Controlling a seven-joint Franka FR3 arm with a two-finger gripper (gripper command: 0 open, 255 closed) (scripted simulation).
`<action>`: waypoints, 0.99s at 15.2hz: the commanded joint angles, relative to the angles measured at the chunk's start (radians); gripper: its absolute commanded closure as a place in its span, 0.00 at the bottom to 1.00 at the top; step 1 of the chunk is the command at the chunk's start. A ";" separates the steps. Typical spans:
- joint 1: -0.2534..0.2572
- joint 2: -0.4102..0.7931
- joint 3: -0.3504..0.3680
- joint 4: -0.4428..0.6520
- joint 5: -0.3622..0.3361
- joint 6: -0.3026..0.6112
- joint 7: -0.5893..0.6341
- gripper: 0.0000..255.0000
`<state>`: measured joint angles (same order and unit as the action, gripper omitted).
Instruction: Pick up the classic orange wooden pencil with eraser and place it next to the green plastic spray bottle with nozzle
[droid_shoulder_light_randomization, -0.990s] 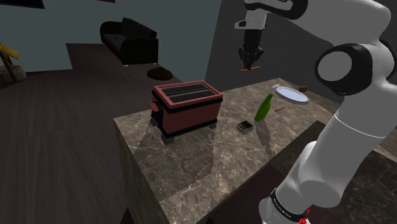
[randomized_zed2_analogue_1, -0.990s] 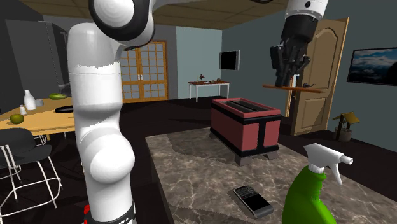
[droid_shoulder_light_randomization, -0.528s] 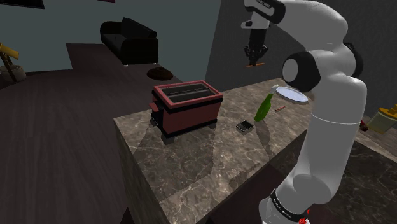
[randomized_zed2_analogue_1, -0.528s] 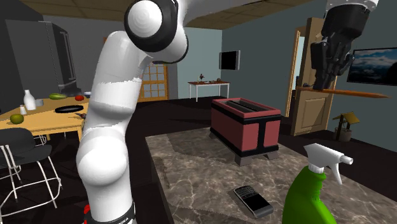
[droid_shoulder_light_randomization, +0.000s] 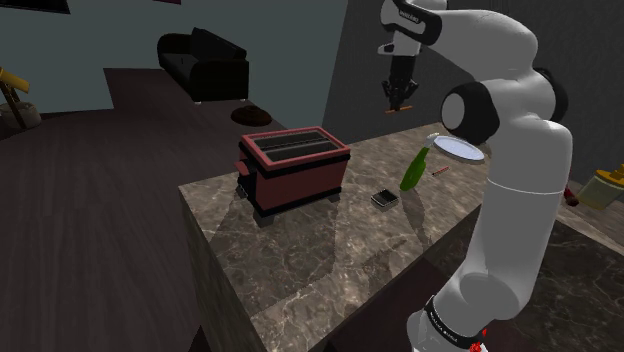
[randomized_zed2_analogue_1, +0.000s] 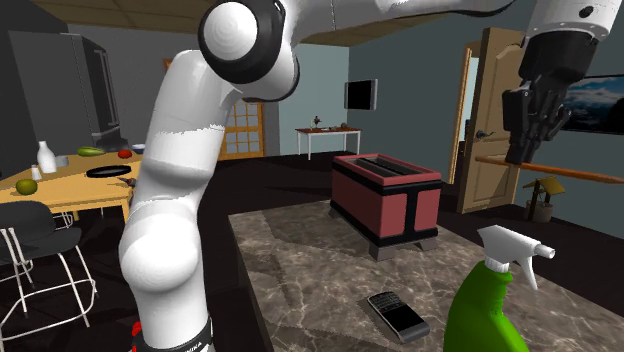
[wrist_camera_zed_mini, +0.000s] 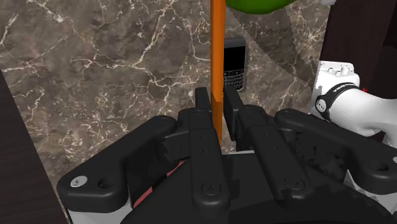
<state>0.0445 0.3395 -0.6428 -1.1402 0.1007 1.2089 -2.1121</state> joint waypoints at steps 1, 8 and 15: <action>0.016 -0.020 0.001 -0.055 -0.011 0.038 0.009 1.00; 0.049 -0.064 0.004 -0.210 -0.034 0.153 0.027 1.00; 0.067 -0.088 0.007 -0.334 -0.045 0.256 0.040 1.00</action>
<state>0.1093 0.2549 -0.6360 -1.4555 0.0571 1.4488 -2.0732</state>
